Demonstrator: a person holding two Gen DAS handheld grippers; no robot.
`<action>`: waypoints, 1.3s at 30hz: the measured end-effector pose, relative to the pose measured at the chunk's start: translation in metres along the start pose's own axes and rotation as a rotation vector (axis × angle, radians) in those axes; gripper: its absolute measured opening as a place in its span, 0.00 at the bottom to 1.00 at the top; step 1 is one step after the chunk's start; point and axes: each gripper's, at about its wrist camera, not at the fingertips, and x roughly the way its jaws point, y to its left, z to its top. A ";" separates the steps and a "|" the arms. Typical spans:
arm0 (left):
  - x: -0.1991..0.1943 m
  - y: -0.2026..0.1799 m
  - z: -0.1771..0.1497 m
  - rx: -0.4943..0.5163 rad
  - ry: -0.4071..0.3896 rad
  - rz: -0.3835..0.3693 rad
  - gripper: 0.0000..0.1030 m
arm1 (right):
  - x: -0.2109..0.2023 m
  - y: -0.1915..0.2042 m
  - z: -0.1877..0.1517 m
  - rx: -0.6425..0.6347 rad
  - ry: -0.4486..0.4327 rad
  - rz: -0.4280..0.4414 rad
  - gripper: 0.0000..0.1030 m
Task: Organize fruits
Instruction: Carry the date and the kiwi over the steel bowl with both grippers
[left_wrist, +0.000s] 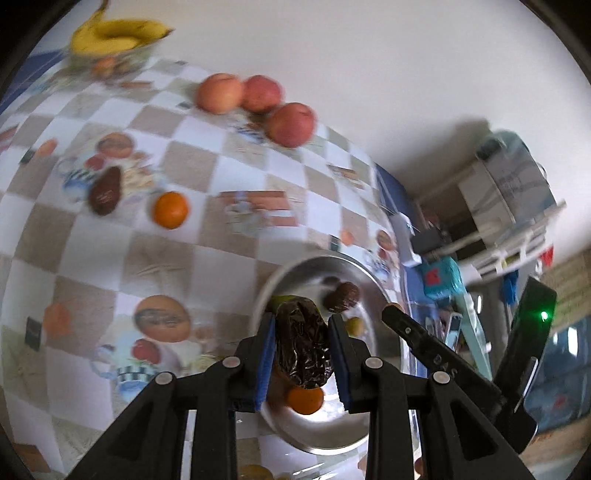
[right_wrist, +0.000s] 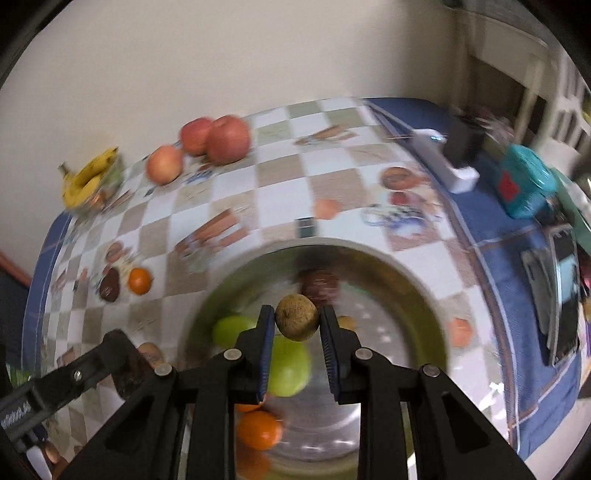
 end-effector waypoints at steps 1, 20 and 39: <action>0.002 -0.006 -0.001 0.020 0.000 -0.003 0.30 | -0.001 -0.007 0.000 0.019 -0.004 -0.006 0.25; 0.058 -0.075 -0.043 0.288 0.125 -0.005 0.30 | -0.012 -0.044 -0.007 0.093 -0.020 -0.023 0.26; 0.107 -0.072 -0.067 0.308 0.231 0.123 0.30 | 0.050 -0.050 -0.030 0.094 0.217 -0.025 0.26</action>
